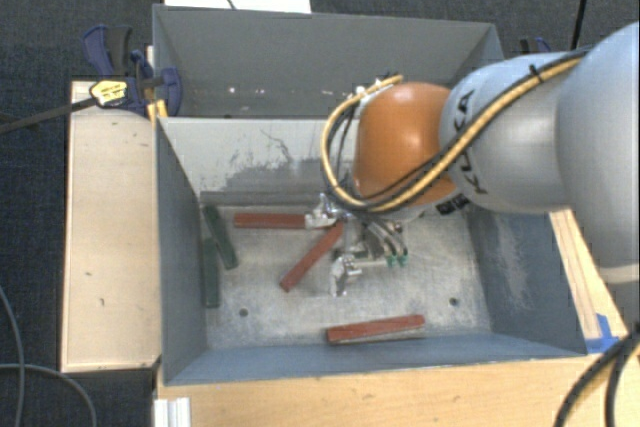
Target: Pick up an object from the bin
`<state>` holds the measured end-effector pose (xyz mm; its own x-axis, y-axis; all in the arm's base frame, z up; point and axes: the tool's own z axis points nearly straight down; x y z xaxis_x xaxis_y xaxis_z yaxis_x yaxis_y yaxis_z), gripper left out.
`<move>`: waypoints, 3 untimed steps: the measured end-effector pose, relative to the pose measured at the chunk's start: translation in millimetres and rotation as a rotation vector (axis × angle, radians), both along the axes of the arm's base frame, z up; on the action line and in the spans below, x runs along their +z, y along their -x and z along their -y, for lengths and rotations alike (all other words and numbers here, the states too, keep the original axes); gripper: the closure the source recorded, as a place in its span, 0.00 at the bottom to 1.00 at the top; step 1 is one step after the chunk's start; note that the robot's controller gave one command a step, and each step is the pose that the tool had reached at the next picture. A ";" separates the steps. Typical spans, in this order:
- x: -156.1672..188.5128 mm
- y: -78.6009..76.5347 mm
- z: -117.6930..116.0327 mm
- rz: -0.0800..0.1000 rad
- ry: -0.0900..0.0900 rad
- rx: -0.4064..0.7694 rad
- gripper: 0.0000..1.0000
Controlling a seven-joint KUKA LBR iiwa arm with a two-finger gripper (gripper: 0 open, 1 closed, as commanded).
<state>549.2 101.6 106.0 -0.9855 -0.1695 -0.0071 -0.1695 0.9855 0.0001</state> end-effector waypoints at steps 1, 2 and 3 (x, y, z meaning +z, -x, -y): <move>-30.8 2.7 4.3 0.011 -0.004 -0.010 1.00; -30.8 2.7 4.3 0.011 -0.004 -0.011 1.00; 109.2 -2.9 15.7 -0.003 0.000 0.021 1.00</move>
Offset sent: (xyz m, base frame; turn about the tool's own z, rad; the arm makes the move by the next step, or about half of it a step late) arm 0.0000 0.0000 0.0000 0.0000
